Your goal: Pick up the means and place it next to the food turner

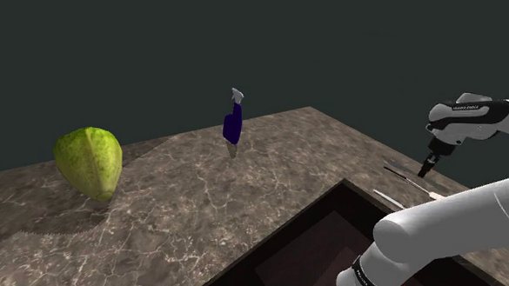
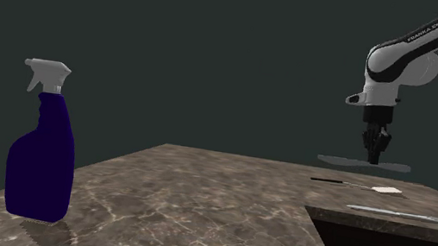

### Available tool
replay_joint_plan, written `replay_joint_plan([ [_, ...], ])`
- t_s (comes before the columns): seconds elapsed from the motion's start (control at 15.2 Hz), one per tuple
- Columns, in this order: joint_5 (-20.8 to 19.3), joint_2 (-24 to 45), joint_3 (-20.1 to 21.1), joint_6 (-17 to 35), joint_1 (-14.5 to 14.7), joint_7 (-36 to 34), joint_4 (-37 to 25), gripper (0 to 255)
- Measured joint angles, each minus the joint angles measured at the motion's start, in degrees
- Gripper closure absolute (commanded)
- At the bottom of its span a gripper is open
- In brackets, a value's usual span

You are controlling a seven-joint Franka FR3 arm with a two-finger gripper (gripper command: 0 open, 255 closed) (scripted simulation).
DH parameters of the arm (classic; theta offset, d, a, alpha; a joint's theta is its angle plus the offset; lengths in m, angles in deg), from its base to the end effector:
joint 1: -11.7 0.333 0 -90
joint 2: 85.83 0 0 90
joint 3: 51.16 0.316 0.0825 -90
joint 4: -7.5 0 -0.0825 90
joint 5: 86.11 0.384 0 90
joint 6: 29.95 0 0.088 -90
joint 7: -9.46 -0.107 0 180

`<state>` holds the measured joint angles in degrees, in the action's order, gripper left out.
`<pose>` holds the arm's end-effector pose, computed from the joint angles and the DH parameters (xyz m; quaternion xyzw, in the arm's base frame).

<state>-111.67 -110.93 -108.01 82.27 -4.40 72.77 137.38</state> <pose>0.0895 -0.4651 0.4441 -0.9992 -0.0322 0.0256 0.0014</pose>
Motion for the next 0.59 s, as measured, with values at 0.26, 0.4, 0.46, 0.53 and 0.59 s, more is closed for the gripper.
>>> replay_joint_plan([
  [0.26, 5.1, 8.1, -10.7, 2.2, 5.8, 8.3, -6.5, 255],
  [0.4, 10.0, 13.6, -18.8, 2.9, 10.9, 14.0, -10.1, 255],
  [0.46, 12.3, 15.9, -28.0, 3.1, 18.8, 16.6, -12.4, 255],
  [0.53, 12.0, 15.4, -36.3, 2.9, 26.6, 17.1, -14.2, 255],
  [0.59, 10.8, 14.0, -43.6, 2.2, 33.7, 17.2, -16.5, 255],
])
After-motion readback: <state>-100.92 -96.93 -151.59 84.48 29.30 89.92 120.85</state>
